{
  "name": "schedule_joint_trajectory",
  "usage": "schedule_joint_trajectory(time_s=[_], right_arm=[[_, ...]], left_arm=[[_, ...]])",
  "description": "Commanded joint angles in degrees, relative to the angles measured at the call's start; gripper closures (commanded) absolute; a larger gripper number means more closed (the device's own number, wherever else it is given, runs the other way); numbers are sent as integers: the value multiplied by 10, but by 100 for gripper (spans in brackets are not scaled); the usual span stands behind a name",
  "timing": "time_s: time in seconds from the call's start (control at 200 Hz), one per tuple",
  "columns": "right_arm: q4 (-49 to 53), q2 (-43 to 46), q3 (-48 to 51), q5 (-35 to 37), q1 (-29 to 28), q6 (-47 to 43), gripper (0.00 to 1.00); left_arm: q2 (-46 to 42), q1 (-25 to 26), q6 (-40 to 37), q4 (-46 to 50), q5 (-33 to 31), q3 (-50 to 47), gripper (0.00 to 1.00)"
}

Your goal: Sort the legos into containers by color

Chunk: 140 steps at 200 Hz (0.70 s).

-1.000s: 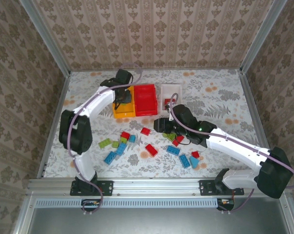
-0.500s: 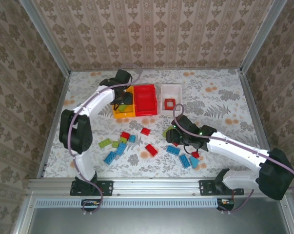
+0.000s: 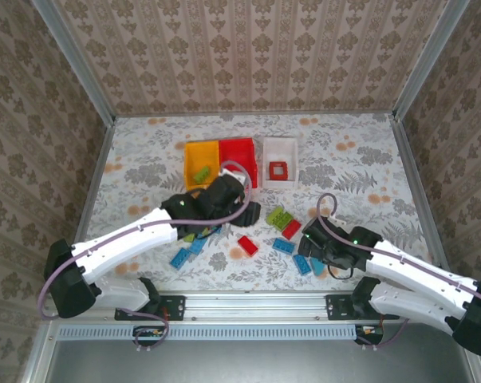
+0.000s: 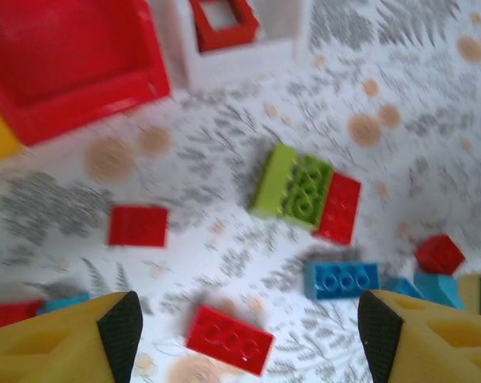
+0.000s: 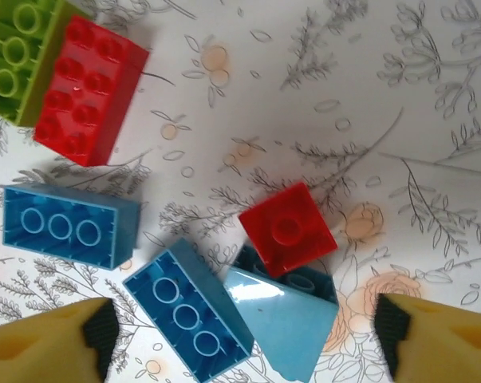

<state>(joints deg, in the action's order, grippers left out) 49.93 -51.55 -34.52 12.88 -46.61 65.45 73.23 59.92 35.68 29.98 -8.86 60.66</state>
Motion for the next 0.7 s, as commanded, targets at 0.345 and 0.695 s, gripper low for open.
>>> schedule_joint_trajectory(time_s=[0.345,0.695], right_arm=[[-83,-13,79,-47,26,244,5],[-121,-60,98,-61,27,247,20]], left_arm=[[7,131,39,-87,-67,-7,26],[5,137,42,-86,-82,-8,27]])
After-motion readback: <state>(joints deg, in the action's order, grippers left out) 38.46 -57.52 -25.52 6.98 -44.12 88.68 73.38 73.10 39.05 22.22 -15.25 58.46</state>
